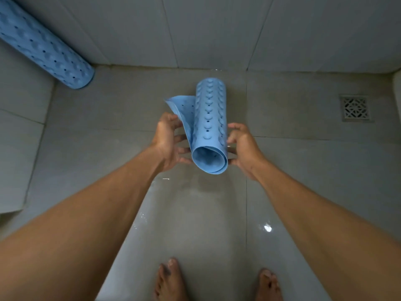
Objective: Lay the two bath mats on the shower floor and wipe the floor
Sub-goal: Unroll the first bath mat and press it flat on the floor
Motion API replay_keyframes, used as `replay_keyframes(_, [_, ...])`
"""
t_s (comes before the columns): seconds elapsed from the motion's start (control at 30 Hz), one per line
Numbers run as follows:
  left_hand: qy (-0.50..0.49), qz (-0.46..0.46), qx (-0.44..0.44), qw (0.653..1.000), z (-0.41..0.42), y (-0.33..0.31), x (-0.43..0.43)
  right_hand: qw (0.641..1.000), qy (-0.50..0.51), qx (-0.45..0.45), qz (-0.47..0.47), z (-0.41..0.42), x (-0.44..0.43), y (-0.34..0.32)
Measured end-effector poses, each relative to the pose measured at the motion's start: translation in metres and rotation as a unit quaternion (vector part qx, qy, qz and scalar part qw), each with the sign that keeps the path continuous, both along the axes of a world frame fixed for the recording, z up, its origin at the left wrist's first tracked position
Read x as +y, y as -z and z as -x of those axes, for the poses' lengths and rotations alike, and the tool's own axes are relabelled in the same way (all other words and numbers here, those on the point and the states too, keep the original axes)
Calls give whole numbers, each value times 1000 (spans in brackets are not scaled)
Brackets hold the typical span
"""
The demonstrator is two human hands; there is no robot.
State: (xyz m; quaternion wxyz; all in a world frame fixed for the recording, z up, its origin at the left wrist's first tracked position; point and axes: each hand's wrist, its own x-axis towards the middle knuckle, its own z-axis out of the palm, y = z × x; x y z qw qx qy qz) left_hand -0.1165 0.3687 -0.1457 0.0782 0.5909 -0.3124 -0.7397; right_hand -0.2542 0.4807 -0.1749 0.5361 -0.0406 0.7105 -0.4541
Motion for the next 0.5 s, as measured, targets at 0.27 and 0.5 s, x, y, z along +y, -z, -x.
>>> replay_keyframes(0.27, [36, 125, -140, 982, -7, 82, 20, 986, -43, 158, -42, -36, -6, 84])
replay_keyframes(0.5, [94, 297, -276, 909, -40, 147, 46, 965, -94, 244, -10, -55, 17, 132])
